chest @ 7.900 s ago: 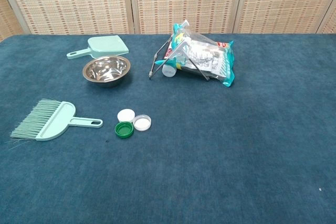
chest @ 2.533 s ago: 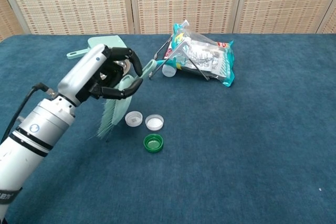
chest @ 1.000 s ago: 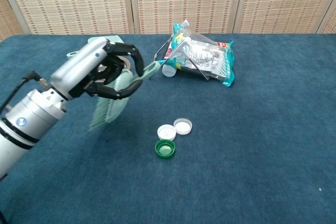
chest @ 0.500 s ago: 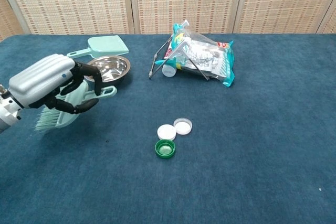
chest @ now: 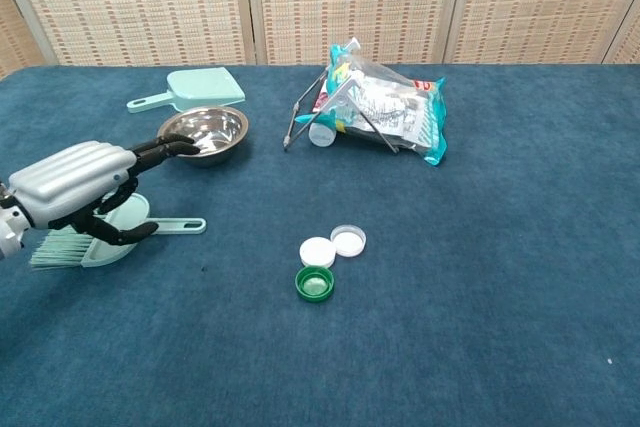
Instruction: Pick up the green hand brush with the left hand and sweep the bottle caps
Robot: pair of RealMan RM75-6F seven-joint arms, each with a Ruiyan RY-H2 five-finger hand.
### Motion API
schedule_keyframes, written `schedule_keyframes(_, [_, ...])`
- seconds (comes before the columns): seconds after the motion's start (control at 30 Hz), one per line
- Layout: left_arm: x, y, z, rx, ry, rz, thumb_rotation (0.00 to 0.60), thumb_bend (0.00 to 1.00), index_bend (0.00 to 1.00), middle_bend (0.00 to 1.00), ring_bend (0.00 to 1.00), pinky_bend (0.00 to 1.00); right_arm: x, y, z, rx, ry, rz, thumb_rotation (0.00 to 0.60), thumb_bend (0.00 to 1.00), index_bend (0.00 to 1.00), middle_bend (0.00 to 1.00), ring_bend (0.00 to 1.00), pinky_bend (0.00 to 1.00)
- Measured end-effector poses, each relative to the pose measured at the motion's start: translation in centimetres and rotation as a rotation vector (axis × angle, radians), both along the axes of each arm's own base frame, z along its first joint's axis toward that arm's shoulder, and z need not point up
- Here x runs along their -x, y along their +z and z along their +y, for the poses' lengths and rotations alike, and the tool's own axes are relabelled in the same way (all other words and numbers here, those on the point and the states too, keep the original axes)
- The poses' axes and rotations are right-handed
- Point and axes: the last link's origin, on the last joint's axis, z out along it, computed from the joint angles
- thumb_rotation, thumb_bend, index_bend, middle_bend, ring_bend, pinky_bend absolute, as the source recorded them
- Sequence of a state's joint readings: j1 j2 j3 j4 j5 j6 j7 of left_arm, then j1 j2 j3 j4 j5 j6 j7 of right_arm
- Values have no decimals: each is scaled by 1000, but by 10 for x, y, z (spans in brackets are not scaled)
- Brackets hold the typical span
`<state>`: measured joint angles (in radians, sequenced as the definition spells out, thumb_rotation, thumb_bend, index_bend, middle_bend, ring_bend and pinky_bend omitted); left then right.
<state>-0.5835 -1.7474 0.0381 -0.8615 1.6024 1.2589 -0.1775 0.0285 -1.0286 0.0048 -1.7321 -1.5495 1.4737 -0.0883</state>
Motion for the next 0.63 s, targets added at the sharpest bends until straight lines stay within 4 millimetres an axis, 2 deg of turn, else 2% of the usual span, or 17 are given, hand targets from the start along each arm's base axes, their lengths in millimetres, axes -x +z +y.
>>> schedule_keyframes(0.03, [-2,4,-2,4,3,-21,600,352,0,0,661,989,0,0,0,-1,0,1,600,208,0,0,0,0])
schedule_keyframes(0.07, [-4,7,-5,7,4,-37,600,352,0,0,539,928,0,-1,0,-2,0,3,600,208,0,0,0,0])
schedule_keyframes(0.13, [-7,16,-12,13,7,-77,600,351,0,0,254,688,-1,-1,1,-4,1,8,600,207,0,0,0,0])
schedule_keyframes(0.17, [-8,20,-17,17,10,-93,600,351,0,0,123,527,-1,-2,1,-6,0,11,600,207,0,0,0,0])
schedule_keyframes(0.23, [-6,35,-32,21,23,-120,600,351,0,0,12,302,0,-3,1,-11,-1,17,600,207,0,0,0,0])
schedule_keyframes(0.27, [-3,43,-40,17,32,-125,600,353,0,0,0,194,0,-4,0,-13,-2,22,600,207,0,0,0,0])
schedule_keyframes(0.33, [6,67,-63,-20,61,-127,600,359,0,0,0,114,0,-6,0,-18,-3,29,600,207,0,0,0,0])
schedule_keyframes(0.43, [23,101,-98,-130,115,-131,600,369,0,0,0,81,-1,-10,-2,-28,-1,41,600,207,0,0,0,0])
schedule_keyframes(0.53, [42,119,-131,-246,162,-77,600,378,0,0,0,71,-2,-14,-3,-33,3,51,600,207,0,0,0,0])
schedule_keyframes(0.63, [54,131,-146,-284,179,-10,600,385,0,0,0,70,-3,-19,-3,-39,5,62,600,207,0,0,0,0])
